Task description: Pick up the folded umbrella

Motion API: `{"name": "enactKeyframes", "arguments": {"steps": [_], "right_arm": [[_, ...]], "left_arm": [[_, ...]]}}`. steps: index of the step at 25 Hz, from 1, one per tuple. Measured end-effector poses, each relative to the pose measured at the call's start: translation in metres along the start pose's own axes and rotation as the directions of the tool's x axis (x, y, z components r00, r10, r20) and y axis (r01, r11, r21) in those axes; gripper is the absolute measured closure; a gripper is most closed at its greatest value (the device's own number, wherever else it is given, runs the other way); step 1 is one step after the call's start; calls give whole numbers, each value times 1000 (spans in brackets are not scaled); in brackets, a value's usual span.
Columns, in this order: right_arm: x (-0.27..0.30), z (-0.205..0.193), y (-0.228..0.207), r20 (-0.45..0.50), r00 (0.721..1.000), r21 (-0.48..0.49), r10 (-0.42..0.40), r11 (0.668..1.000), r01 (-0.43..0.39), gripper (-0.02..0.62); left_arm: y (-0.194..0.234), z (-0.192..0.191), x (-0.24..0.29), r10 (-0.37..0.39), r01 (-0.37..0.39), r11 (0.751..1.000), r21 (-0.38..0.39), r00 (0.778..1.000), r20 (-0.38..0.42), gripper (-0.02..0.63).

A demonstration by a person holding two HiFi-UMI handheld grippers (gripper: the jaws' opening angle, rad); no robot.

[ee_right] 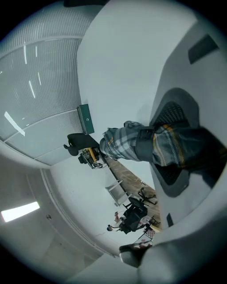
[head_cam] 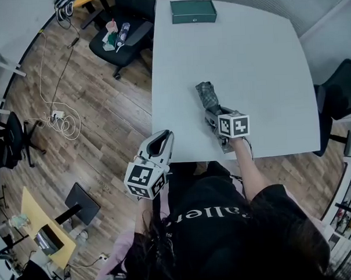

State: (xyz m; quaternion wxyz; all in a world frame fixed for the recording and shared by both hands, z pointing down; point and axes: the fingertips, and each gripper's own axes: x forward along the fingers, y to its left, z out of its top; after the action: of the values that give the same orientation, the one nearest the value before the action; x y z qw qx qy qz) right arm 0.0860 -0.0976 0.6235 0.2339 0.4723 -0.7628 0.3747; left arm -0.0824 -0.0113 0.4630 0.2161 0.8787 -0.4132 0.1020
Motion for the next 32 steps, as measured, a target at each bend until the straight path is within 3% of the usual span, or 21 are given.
{"name": "enactKeyframes", "arguments": {"steps": [4,13,25,32], "right_arm": [[-29,6,22,73,997,55,40,998,-44,373],[-86,15,51,188,979,82,75,992,-92,373],[-142,1,62,237,965,63,112,990,-130,373],[-196,-27,54,272,953,64,136,985,-159,374]], "left_arm": [[-4,2,3,-52,52,998,18,999,-9,572],[-24,-2,11,-133,134,990,42,991,-23,572],[-57,-4,11,-133,134,989,64,991,-13,572],[-105,-8,4,-130,129,988,84,991,6,572]]}}
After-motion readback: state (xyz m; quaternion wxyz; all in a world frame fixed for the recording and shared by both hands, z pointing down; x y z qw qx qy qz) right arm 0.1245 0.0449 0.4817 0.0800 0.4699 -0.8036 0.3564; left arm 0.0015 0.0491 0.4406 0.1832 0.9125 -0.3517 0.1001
